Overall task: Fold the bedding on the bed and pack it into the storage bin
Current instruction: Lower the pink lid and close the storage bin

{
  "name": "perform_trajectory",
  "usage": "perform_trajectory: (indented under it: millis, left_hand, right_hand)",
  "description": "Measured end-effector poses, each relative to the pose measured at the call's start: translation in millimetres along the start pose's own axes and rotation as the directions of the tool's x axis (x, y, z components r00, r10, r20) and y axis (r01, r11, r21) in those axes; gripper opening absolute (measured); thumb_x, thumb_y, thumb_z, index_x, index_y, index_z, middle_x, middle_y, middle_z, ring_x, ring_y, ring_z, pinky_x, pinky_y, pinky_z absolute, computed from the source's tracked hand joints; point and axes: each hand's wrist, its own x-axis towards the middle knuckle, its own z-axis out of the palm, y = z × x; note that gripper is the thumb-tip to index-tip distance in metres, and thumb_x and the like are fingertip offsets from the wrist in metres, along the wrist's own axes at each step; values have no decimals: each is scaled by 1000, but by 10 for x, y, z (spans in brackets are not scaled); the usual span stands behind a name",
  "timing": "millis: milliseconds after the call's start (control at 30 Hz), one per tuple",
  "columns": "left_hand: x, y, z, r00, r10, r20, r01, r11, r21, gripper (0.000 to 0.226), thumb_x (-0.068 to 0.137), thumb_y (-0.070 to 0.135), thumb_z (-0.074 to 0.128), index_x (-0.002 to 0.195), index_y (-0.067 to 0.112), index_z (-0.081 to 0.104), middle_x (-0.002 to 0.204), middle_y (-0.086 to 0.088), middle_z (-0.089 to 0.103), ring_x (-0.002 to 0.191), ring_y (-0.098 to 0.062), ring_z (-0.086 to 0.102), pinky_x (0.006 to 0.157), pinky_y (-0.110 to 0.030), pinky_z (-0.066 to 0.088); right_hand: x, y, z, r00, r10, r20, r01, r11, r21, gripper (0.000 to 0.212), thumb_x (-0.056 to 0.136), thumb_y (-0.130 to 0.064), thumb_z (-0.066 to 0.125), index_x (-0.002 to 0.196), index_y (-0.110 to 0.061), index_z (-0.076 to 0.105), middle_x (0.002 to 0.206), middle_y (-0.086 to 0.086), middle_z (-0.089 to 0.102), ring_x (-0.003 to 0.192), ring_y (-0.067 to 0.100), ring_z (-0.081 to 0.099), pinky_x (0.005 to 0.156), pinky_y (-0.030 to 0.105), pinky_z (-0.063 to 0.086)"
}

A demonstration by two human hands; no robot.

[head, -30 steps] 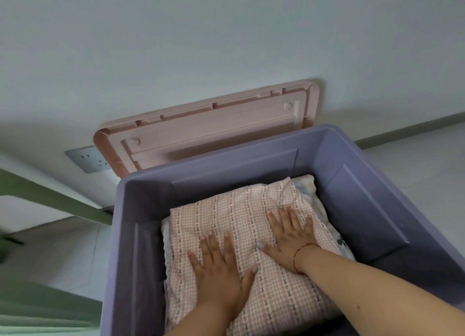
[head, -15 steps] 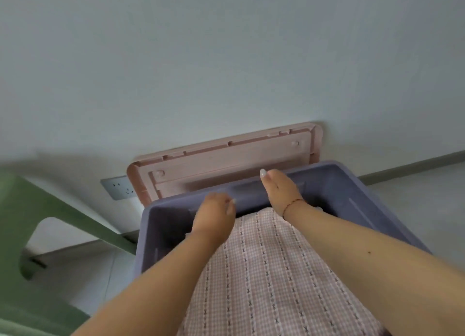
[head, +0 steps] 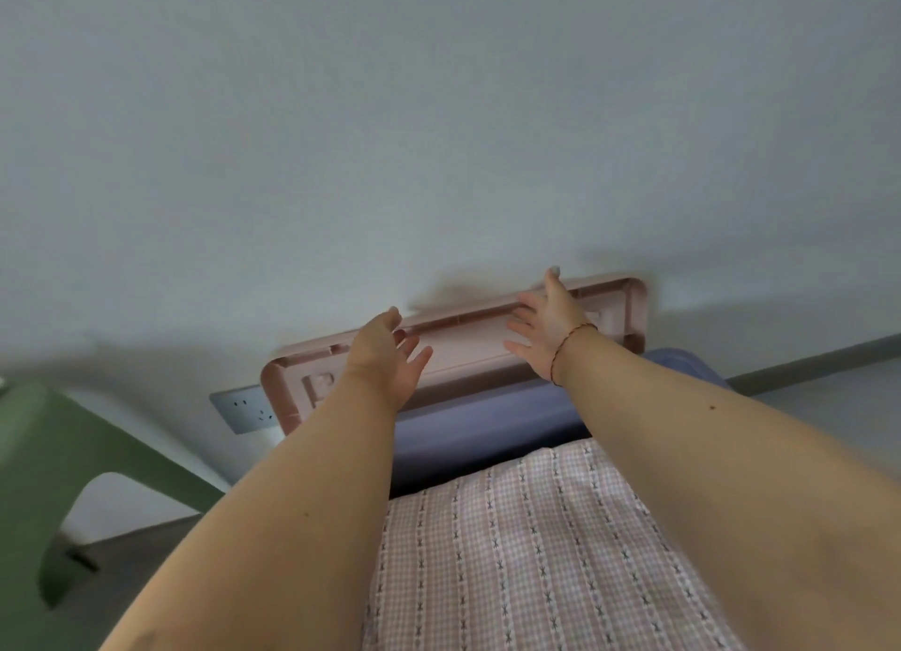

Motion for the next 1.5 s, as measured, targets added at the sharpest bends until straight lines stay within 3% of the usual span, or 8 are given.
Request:
perform_trajectory:
  millis: [267,367,500,600,733,833,1200,1500]
  left_hand:
    - [-104,-3,98,999,-31,9,32,993,-111,51,104,22,37,150,5,26,158,-6,27,144,-20,30,117,-37,25]
    - [-191,-55,146,999,-12,-49,3,986,-167,45,104,18,35,147,3,34,153,-7,35,140,-21,36,117,-34,26]
    - [-386,-98,233,989,40,-141,-74,967,-245,28,98,13,53,122,-2,58,121,-11,61,115,-23,59,107,-33,43]
    - [-547,-4,308,973,71,-221,-132,952,-276,18,92,22,65,90,4,64,92,-9,66,84,-19,66,91,-32,54]
    - [-830,194,323,964,122,-235,-188,941,-282,19,89,22,70,87,6,60,85,-10,69,77,-21,69,80,-33,59]
    - [-1106,232,272,964,141,-226,-202,940,-275,17,89,21,70,88,6,61,83,-10,70,76,-21,70,77,-33,60]
    - [-1778,-96,-129,978,59,-200,-89,985,-147,11,94,16,61,86,8,59,53,-1,56,56,-14,65,70,-33,59]
    - [-2051,98,39,965,145,-218,-163,984,-70,24,90,33,65,88,10,60,70,-5,63,64,-16,62,59,-29,58]
  right_hand:
    - [-23,84,-7,998,-9,59,4,996,86,76,93,-66,20,149,-15,26,156,8,25,141,25,30,111,51,29]
    - [-17,18,11,997,-37,-73,50,982,182,68,95,-59,36,146,-15,32,148,14,36,130,29,44,102,45,41]
    - [-87,-80,63,951,-6,-309,126,920,370,50,93,-35,59,133,-8,46,113,15,56,89,24,61,74,34,55]
    - [-212,-146,122,953,4,-302,134,889,437,27,94,-26,59,113,-7,56,89,10,58,75,19,61,62,30,55]
    - [-459,-330,185,958,-130,-255,224,895,386,16,94,-15,58,105,-4,54,87,10,58,73,18,61,48,25,54]
    - [-743,-400,191,955,-187,-232,264,891,369,28,94,-8,56,120,0,49,92,13,55,80,21,60,49,25,56]
    - [-1683,-81,4,971,-205,-122,234,922,309,9,97,-4,47,97,-6,56,86,12,65,79,22,66,57,24,57]
    - [-2043,-342,-45,954,-267,-133,298,874,383,19,96,1,46,82,-7,56,59,2,65,55,10,66,52,22,55]
